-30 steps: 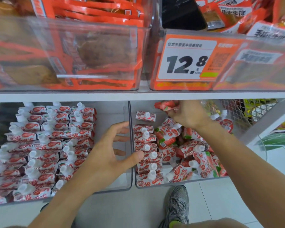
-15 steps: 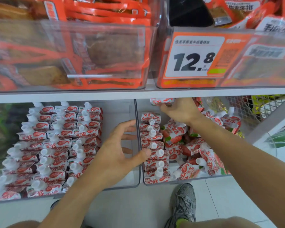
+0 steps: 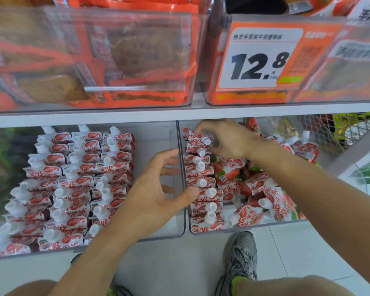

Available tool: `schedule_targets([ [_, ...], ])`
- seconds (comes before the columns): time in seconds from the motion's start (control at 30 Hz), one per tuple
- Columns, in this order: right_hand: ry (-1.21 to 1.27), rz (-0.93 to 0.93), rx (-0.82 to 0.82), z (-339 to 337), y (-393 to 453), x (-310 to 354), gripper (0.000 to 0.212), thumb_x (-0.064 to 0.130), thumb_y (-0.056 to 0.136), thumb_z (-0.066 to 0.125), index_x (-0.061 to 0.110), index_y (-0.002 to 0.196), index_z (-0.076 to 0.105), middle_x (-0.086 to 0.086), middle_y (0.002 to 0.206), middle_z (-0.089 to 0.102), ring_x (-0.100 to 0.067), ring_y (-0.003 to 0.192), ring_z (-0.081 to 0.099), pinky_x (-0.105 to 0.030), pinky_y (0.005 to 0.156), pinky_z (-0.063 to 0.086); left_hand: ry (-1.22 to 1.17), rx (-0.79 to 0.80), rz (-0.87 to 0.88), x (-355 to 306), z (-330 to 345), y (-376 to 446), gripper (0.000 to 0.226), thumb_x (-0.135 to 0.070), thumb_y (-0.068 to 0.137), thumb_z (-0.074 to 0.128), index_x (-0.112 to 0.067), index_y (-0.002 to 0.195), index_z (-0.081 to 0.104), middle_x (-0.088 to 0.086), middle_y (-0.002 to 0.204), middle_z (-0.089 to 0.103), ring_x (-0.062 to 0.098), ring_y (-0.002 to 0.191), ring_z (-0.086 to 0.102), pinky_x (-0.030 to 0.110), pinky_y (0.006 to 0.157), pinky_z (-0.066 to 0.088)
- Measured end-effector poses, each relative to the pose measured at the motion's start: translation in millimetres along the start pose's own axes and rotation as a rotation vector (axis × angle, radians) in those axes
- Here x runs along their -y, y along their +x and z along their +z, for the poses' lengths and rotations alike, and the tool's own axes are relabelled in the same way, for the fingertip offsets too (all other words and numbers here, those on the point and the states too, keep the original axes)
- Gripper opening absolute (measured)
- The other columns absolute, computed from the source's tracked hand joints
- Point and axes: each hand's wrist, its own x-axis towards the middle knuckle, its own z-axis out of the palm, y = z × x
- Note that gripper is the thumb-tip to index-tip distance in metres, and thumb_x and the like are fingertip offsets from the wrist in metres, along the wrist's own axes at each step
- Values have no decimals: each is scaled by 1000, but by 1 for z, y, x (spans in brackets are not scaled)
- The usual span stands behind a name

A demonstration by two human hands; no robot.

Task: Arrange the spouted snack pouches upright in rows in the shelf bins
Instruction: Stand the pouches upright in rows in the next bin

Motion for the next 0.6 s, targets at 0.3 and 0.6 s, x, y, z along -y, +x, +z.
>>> schedule_targets([
  [0.3,-49,-85,230,-2,10,-2,32,21,92,67,37,119,66,6,151,33,6,87,33,-15,90,27,-9,5,-1,-1,-1,1,74,-54,66,74,-53,130,37,-35,121,49,-13,113,49,16,83,52],
  [0.6,193,30,49,1,7,-4,27,24,102,49,21,127,58,1,113,63,-13,101,57,-27,85,44,-4,16,-7,-1,-2,1,78,-59,62,72,-52,132,36,-33,122,49,-14,113,48,17,82,52],
])
